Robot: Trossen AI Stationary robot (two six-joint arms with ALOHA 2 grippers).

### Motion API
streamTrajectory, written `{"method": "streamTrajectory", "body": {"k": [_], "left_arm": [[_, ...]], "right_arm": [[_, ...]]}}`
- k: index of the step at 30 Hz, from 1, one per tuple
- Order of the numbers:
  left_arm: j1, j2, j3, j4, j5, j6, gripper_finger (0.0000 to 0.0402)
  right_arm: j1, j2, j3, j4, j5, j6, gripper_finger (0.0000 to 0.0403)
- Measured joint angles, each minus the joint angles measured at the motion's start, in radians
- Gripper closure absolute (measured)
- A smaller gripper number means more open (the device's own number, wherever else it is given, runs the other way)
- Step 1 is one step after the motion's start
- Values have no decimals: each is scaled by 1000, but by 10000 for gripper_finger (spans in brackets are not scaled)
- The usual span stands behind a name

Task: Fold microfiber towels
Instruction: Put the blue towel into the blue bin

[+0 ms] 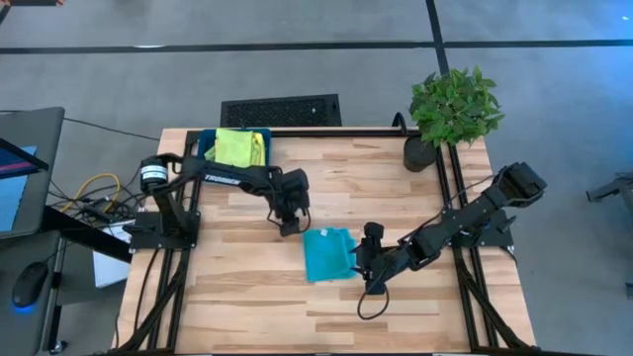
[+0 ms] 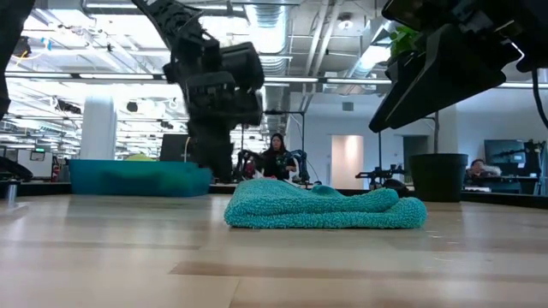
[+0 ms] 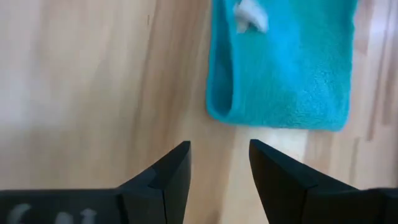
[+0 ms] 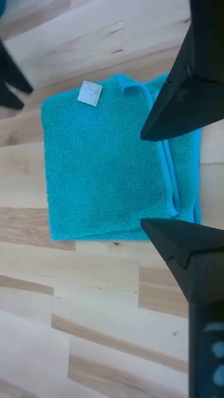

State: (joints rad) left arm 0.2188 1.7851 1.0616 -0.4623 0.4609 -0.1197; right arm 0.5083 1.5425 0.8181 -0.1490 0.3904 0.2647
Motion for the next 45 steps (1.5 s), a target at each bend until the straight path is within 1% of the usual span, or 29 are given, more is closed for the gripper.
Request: {"method": "streamTrajectory", "body": {"k": [2,6,9,13,16,21,26,30,35,41,45], "left_arm": [[-2,0,-38,39,27,-107,247],[-11,0,-99,180,86,-233,247],[-15,0,-131,286,93,-307,247],[-15,0,-179,368,112,-387,247],[-18,0,-214,403,80,-430,247],[-21,0,-253,536,80,-485,247],[-37,0,-255,540,69,-502,247],[-61,0,-255,557,21,-504,247],[-81,15,-255,598,-12,-537,247],[-83,77,-250,657,17,-601,247],[-84,85,-245,655,23,-568,247]], "right_arm": [[0,0,0,-3,0,6,163],[-2,0,0,-5,0,6,163],[-8,0,0,-5,0,7,163],[-9,0,0,-5,0,7,163],[-9,0,0,-5,0,7,163],[-13,0,0,-6,0,6,163],[-13,0,0,-6,0,7,163],[-13,0,0,-6,0,7,163],[-13,0,0,-7,0,7,163],[-13,0,0,-12,0,11,163],[-13,0,0,-20,0,24,163]]}}
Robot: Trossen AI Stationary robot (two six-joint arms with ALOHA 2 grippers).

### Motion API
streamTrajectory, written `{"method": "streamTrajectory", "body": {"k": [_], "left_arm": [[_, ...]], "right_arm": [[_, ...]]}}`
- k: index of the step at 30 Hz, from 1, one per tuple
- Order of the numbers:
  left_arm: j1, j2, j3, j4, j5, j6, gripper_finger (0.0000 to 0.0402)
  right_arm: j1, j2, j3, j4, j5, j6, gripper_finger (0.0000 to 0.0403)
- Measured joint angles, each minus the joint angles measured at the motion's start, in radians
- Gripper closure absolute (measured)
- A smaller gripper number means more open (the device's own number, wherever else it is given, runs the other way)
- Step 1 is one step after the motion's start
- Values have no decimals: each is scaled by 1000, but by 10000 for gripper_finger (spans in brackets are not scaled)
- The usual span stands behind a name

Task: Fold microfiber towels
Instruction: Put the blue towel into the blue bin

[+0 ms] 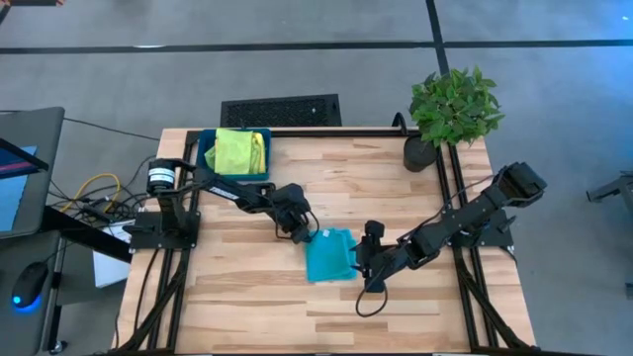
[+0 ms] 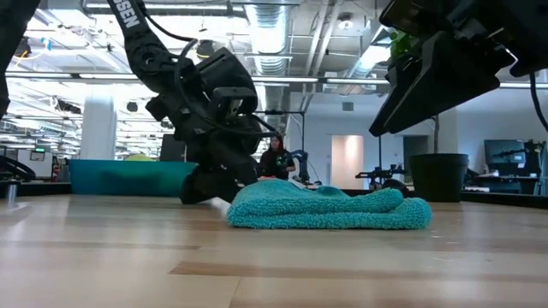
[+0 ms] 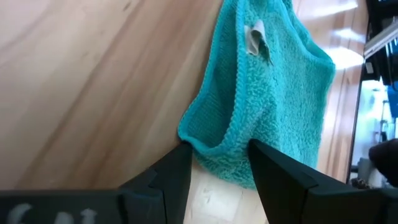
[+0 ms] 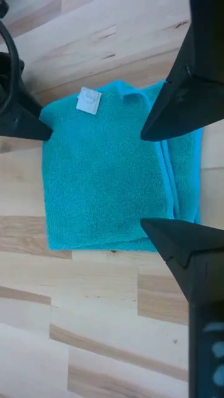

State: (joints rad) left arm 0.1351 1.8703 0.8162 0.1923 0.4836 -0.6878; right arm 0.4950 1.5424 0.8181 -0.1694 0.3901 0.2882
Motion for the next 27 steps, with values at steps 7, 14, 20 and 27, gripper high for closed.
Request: {"method": "streamTrajectory", "body": {"k": [7,14,20,27], "left_arm": [[-4,4,0,1,-33,59,321],[-5,-6,-1,-2,-71,89,394],[12,-80,-4,-108,-172,185,400],[48,-211,-4,-333,-326,259,401]], "right_arm": [[0,0,0,-3,0,0,163],[0,0,0,-6,0,1,163],[1,0,0,-11,0,2,163],[1,0,0,-17,0,2,163]]}}
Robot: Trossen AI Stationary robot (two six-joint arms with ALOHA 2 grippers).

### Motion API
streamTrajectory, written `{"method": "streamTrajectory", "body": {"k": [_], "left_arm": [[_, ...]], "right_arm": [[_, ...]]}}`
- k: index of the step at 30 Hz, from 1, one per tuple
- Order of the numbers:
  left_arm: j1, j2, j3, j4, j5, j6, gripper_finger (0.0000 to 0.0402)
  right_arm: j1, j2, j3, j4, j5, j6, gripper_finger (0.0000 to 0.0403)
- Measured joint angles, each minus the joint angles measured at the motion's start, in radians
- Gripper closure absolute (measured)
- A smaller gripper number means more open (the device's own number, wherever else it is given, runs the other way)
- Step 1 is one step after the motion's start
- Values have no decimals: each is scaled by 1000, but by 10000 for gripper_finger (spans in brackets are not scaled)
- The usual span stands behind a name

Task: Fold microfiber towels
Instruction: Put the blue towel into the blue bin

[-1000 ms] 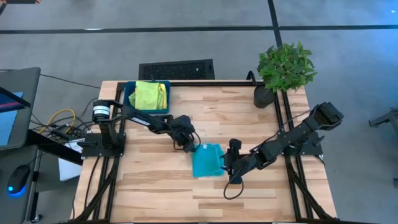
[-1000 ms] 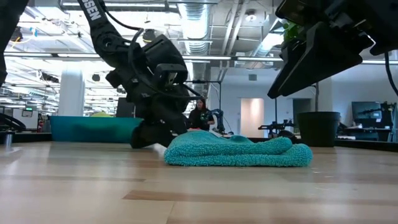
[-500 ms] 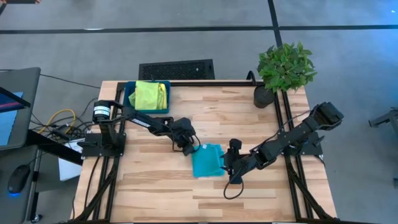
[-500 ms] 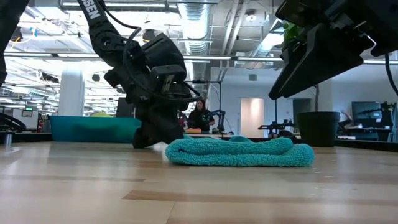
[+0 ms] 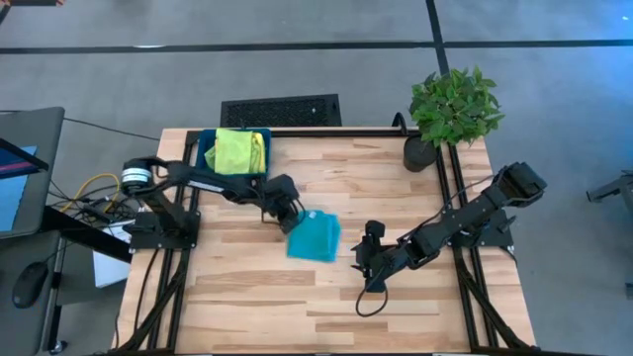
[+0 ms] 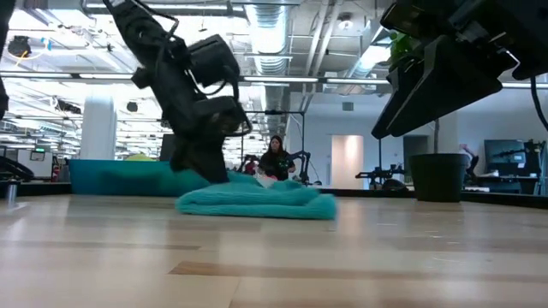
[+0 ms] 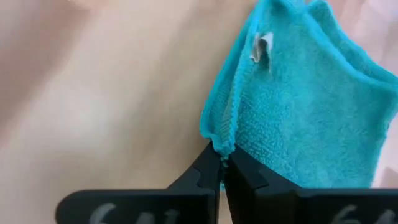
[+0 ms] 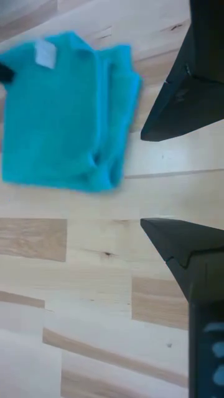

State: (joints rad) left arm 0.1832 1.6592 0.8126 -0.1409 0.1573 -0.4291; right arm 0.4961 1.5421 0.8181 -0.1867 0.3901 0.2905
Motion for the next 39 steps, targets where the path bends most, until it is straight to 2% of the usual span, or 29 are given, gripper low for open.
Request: {"method": "streamTrajectory", "body": {"k": [10,17,25,32,39], "left_arm": [[67,-214,1,-296,-200,48,401],[147,-299,1,-453,-370,73,401],[220,-349,1,-477,-445,124,401],[284,-439,1,-505,-471,173,401],[389,-495,12,-538,-585,228,401]], "right_arm": [[0,0,0,0,0,0,163],[0,0,0,0,0,0,163],[-23,0,0,2,16,-2,163],[-57,0,0,8,124,-26,163],[-93,0,0,8,137,-37,163]]}}
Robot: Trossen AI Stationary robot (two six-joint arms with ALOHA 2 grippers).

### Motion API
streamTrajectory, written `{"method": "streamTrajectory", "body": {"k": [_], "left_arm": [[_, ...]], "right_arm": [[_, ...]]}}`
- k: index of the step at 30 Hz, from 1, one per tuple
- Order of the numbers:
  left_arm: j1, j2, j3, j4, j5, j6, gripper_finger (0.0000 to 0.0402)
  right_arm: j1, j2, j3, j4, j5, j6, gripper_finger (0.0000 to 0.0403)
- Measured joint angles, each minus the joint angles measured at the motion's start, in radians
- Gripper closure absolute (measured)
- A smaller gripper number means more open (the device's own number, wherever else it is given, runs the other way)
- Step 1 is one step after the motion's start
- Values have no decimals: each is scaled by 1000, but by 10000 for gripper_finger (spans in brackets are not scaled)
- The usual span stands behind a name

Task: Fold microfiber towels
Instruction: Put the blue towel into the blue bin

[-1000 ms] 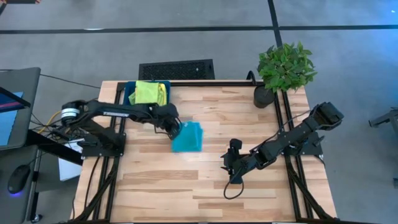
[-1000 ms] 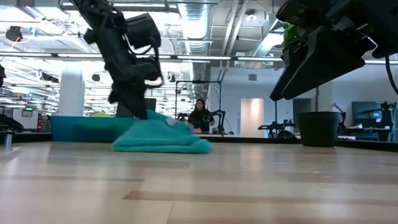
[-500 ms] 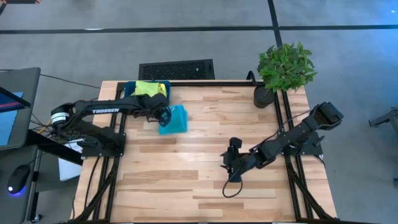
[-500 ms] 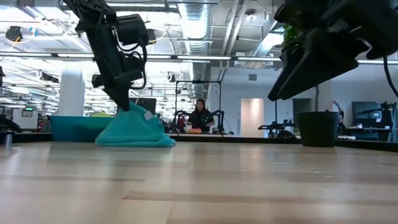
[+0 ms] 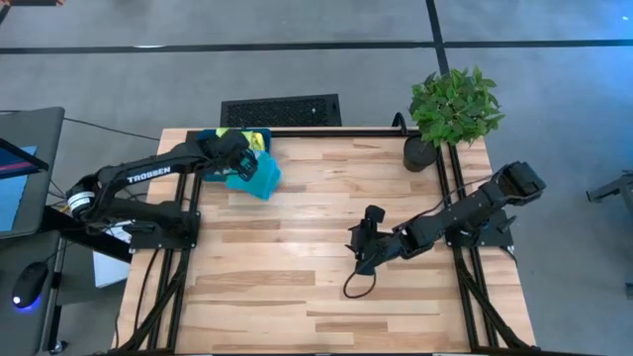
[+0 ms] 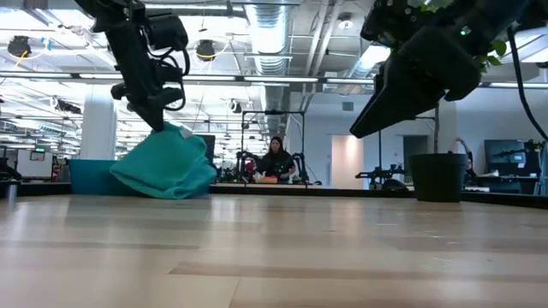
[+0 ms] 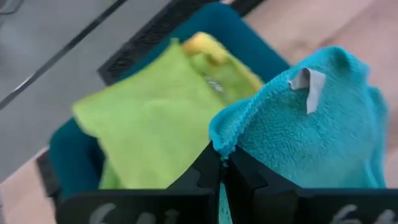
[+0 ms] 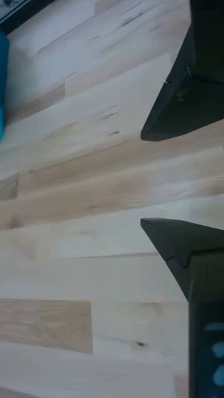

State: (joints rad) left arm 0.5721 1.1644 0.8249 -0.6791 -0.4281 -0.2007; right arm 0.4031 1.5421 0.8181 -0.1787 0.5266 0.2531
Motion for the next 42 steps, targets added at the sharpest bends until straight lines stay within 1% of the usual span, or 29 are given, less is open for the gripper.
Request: {"method": "streamTrajectory", "body": {"k": [4,8,11,17,23,28,31,36,42], "left_arm": [[79,-1,13,2,-9,35,401],[154,0,20,22,-57,44,401],[214,3,20,47,-67,80,401],[297,76,20,121,-66,115,401],[326,169,20,182,-61,153,401],[345,184,20,281,-84,149,401],[368,184,20,311,-83,141,401],[388,184,20,287,-73,191,401],[387,184,20,285,-65,191,388]], "right_arm": [[-8,0,0,0,-1,0,163],[-5,0,0,0,-1,0,163],[-5,0,0,0,-1,0,163],[-6,0,0,0,-1,0,163],[-5,0,0,0,-2,0,163],[-5,0,0,0,-3,0,163],[-6,0,0,0,-3,0,163],[-6,0,0,-1,-3,0,163],[-6,0,0,-2,-3,0,163]]}}
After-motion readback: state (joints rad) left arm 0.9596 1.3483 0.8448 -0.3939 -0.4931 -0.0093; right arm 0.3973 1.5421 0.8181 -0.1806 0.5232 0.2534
